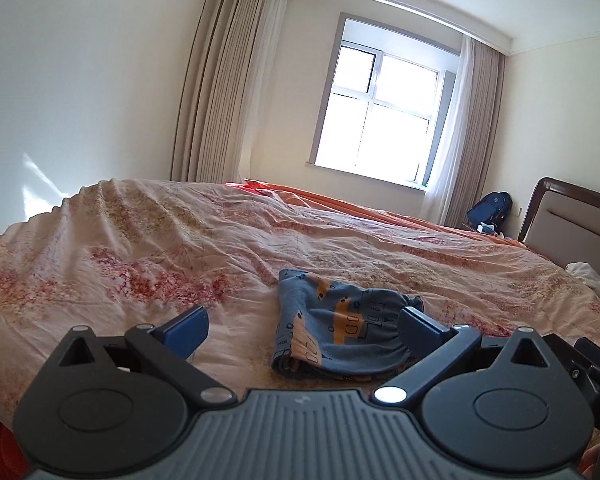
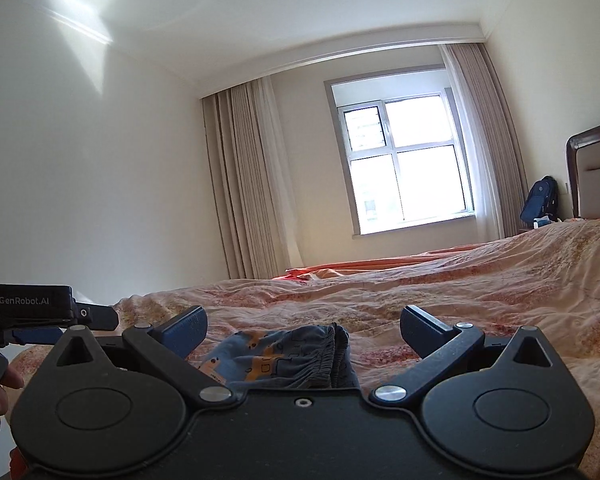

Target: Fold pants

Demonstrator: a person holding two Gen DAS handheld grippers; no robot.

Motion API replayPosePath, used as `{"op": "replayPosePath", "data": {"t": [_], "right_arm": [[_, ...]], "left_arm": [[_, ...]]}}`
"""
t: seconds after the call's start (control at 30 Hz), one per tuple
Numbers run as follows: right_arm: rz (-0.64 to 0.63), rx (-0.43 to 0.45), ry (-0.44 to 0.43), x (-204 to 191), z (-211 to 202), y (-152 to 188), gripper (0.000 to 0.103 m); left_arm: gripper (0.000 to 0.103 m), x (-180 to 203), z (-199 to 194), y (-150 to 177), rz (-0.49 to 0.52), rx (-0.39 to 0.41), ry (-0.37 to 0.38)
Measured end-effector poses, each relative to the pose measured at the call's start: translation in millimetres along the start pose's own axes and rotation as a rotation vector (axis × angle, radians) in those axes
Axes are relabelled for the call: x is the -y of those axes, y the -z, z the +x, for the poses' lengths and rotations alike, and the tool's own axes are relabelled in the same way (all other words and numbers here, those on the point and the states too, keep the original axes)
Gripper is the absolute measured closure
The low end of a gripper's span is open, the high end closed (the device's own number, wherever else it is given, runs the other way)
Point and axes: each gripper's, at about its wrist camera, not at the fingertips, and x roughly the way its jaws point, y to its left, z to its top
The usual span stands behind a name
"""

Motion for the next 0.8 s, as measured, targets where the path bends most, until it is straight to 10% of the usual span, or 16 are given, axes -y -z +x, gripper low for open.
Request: {"op": "replayPosePath", "data": {"t": [0.8], "right_arm": [[-0.044,-0.15,0.02,-18,-48,66,0.0]], "left_arm": [[0.0,-24,-56,105,-0.005,-0.054,-0.155]]}}
